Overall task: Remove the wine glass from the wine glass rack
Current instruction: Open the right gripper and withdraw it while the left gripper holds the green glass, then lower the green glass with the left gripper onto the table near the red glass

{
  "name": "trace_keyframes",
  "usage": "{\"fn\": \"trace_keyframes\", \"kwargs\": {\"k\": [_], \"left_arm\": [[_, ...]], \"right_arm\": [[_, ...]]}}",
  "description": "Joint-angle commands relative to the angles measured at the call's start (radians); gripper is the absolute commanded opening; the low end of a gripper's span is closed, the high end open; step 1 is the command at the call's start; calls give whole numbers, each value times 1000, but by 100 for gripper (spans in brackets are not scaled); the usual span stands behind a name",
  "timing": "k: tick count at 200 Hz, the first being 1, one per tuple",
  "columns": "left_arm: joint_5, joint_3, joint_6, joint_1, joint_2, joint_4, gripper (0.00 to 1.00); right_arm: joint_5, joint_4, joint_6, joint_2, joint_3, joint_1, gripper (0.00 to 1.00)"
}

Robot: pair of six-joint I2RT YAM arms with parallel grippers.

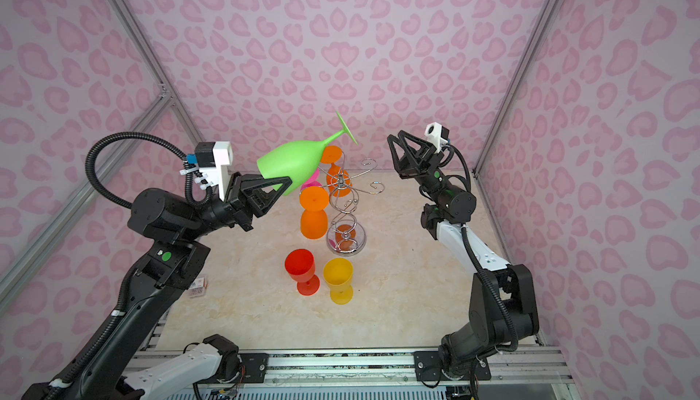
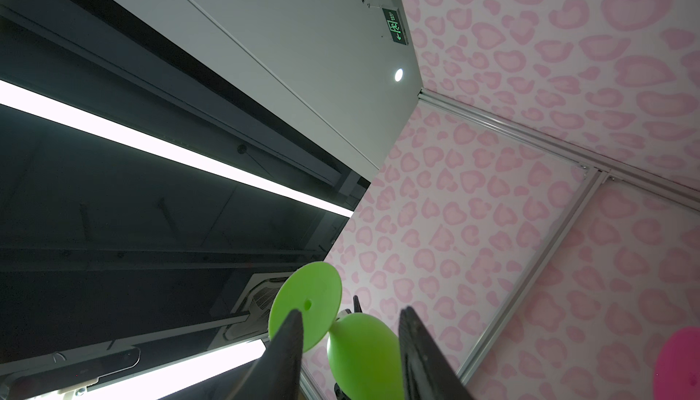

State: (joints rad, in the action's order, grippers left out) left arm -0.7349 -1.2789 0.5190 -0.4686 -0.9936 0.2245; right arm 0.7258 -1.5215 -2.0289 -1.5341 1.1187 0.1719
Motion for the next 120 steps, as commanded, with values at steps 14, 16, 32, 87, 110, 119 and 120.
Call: {"fn": "trace_keyframes", "kwargs": {"k": [14, 16, 32, 87, 110, 119, 120], "left_arm": [[339, -53, -191, 1, 110, -353, 2], [358, -56, -196, 1, 116, -365, 2], [504, -92, -233, 1, 157, -486, 2], [866, -195, -231, 1, 171, -884, 2], [965, -198, -192, 2, 140, -1020, 2], [996, -187, -175, 2, 127, -1062, 2], [1000, -187, -174, 2, 124, -1067, 2]], "right_arm": [[95, 49, 133, 39, -14, -33, 40], [101, 67, 147, 45, -15, -35, 40], [147, 265, 325, 106, -24, -46, 40], [-35, 1500, 1274, 351, 131, -46, 41], [-143, 1661, 1396, 384, 151, -57, 41], [-154, 1680, 1407, 389, 142, -65, 41], [-156, 1681, 1408, 389, 141, -66, 41]]}}
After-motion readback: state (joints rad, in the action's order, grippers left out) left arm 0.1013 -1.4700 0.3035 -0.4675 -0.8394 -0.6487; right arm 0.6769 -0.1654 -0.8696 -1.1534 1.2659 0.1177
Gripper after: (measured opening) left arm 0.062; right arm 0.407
